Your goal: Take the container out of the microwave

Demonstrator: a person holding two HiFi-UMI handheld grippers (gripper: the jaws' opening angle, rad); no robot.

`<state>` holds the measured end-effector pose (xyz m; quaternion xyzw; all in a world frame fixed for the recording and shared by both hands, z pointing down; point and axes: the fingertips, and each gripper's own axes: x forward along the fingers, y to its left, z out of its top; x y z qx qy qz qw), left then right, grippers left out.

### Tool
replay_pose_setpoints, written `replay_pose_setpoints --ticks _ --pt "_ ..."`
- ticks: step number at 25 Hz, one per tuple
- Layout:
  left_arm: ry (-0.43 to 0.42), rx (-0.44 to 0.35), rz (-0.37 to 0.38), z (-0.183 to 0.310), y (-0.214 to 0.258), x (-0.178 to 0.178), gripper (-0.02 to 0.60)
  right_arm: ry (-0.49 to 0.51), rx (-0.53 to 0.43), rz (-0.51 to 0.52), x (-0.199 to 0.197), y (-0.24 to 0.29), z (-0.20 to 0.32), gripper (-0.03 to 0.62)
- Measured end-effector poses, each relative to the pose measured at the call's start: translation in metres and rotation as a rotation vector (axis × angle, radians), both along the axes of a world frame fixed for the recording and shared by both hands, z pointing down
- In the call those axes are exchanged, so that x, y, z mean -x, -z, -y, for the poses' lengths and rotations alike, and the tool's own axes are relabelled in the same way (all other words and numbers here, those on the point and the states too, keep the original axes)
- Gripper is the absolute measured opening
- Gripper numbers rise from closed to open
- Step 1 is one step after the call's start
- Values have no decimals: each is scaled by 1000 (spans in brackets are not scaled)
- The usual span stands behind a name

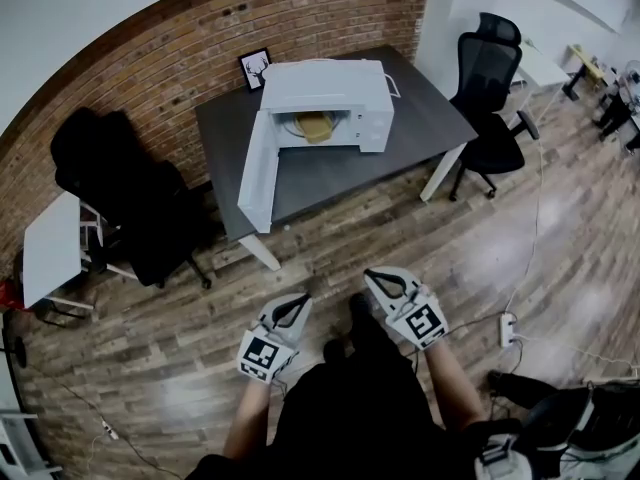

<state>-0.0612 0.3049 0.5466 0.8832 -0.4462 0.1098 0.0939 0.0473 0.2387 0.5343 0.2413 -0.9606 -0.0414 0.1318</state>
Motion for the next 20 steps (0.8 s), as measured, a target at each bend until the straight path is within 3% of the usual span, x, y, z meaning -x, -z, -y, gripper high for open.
replay_pose_setpoints --ticks 8,20 --pt "-9 24 6 26 -6 -3 3 -9 19 -3 0 -16 21 -3" --pt "31 22 2 77 -2 3 3 62 41 -30 21 -22 72 -3"
